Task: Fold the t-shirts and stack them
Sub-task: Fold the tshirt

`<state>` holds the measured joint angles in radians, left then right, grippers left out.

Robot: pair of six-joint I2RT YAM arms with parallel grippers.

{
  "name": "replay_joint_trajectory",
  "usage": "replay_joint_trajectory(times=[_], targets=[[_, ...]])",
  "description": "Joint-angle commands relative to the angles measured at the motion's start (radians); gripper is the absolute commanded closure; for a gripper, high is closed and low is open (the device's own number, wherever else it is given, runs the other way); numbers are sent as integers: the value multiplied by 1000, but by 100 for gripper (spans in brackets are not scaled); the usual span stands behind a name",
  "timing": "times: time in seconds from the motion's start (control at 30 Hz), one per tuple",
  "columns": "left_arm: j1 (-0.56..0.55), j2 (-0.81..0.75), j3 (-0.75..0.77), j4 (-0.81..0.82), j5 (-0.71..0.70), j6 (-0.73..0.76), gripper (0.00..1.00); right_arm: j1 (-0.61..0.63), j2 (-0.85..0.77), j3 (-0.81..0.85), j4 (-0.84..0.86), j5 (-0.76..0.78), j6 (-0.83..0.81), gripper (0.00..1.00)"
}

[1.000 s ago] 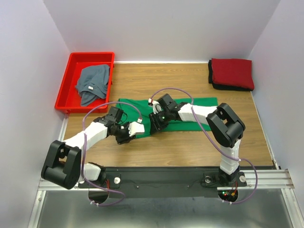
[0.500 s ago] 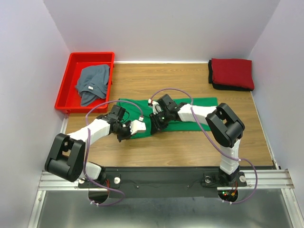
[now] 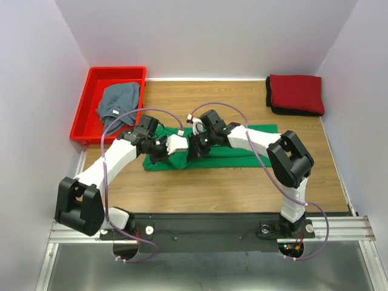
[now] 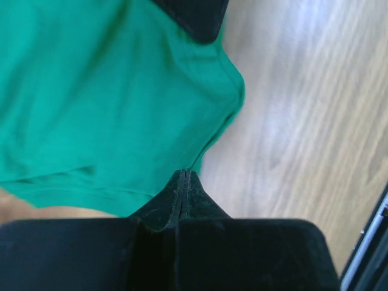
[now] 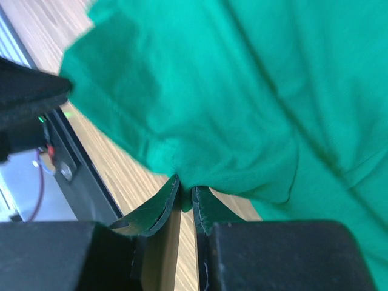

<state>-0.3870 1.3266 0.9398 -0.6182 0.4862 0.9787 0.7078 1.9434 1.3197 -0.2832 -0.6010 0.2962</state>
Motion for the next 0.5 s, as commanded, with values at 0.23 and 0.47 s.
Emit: replay_joint_trajectory(times=[0.23, 0.47], targets=[[91, 143, 194, 47, 14, -43, 100, -102, 87, 174, 1, -68, 12, 83], [117, 290, 329, 116, -14, -48, 100, -137, 149, 245, -1, -89, 20, 83]])
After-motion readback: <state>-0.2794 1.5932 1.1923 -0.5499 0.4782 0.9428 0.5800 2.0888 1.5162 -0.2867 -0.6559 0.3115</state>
